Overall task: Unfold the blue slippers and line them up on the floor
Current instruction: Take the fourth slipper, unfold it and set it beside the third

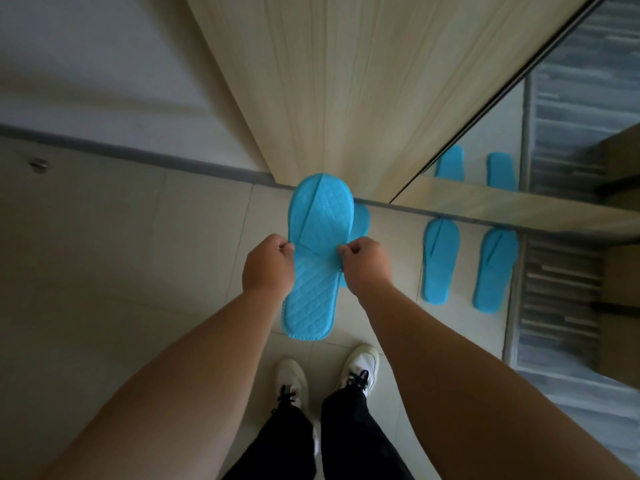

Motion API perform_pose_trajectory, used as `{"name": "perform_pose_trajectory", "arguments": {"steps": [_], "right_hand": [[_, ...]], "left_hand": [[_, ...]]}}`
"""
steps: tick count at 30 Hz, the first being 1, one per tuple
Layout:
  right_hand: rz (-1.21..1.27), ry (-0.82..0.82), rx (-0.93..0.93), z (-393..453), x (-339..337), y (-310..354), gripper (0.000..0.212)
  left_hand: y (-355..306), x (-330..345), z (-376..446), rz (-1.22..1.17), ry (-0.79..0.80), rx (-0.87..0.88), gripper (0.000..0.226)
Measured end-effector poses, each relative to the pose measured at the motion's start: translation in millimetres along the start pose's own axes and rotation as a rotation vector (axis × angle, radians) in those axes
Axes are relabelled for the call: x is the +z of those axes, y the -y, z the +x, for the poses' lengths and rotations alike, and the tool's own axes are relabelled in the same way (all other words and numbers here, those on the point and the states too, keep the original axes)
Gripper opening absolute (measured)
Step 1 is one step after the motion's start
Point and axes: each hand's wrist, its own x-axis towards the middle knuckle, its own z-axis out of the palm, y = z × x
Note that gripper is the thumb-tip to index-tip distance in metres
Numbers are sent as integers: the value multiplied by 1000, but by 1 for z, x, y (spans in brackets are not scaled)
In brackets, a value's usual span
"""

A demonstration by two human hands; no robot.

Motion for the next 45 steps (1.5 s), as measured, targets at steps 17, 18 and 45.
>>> {"name": "perform_pose_trajectory", "arguments": {"steps": [17,18,45], "right_hand": [[-56,-100,75,193,186,-71,18],[-61,-104,67,206,198,-76,18],[-127,-141,55,306,253,-123,14]], "left_hand": [[141,146,214,62,124,90,19],[149,155,226,63,121,96,18],[184,244,295,160,173,164,23]]}}
